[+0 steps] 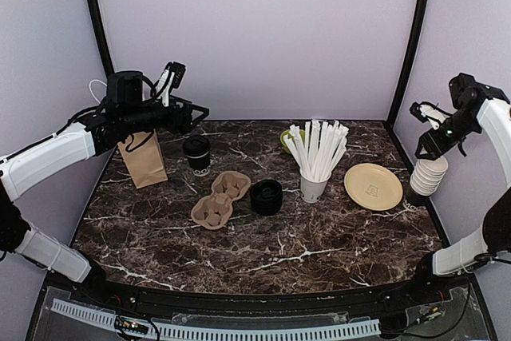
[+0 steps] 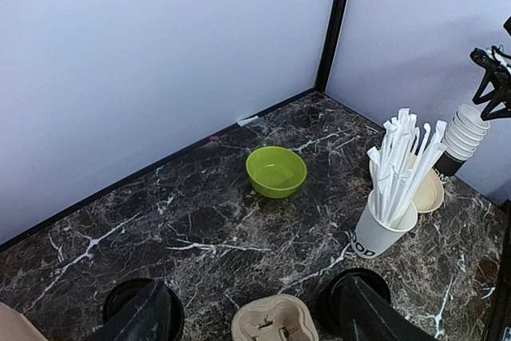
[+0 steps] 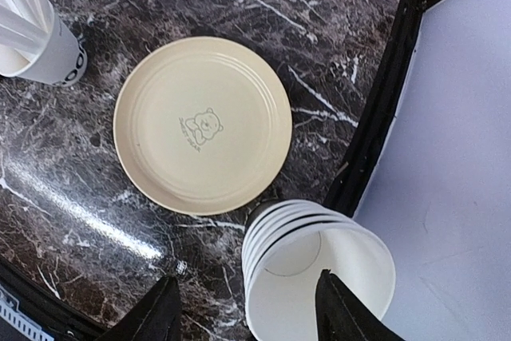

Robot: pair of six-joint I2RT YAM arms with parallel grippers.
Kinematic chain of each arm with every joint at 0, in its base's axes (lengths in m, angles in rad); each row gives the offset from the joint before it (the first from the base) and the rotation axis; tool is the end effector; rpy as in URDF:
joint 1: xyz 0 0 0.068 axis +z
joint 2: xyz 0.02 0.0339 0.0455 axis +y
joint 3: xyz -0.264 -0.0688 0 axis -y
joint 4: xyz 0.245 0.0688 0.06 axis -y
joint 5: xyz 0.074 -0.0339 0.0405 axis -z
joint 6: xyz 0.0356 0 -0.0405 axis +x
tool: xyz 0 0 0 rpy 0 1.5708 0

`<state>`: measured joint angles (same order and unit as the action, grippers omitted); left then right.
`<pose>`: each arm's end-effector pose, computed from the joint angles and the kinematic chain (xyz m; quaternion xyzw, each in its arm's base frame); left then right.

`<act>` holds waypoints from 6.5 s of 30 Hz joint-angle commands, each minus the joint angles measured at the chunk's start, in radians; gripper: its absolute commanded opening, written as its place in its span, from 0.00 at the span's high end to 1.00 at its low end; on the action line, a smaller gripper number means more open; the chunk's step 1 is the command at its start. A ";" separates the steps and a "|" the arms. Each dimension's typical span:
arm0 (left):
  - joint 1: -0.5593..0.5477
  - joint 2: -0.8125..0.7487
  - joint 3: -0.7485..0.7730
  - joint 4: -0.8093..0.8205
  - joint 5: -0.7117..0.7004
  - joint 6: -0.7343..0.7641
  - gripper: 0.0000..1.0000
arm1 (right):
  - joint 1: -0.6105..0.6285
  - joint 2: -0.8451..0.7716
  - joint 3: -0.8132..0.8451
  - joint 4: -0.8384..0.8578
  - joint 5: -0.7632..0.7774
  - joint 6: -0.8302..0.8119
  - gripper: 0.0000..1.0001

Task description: Pack the takeout coffee

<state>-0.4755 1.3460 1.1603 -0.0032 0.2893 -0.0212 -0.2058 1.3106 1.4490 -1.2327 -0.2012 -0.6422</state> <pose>0.2792 -0.1552 0.3643 0.2612 0.7223 -0.2627 0.5840 0.2329 -0.0413 0.3651 -0.2324 0.9388 -0.0077 0.2542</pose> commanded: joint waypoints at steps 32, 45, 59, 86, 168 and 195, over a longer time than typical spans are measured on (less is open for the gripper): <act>-0.037 -0.005 0.010 -0.043 -0.039 0.069 0.25 | -0.004 0.063 -0.028 -0.017 0.127 0.014 1.00; -0.044 0.000 0.012 -0.047 -0.044 0.070 0.25 | -0.003 0.043 0.021 -0.032 0.168 -0.020 1.00; -0.045 0.002 0.013 -0.050 -0.045 0.074 0.25 | 0.000 0.017 0.143 -0.184 0.145 -0.058 1.00; -0.045 -0.007 0.025 -0.061 -0.030 0.082 0.25 | 0.171 0.006 0.374 -0.184 0.006 -0.083 1.00; -0.336 0.175 0.137 -0.356 -0.108 0.153 0.37 | 0.774 -0.132 -0.336 0.469 -0.251 0.135 0.62; -0.417 0.638 0.435 -0.511 -0.006 0.279 0.43 | 0.526 -0.197 -0.667 0.725 -0.374 0.205 0.59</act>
<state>-0.8841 1.9785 1.5703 -0.4934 0.2543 0.2375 0.3260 1.1114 0.7929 -0.5385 -0.5579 -0.4355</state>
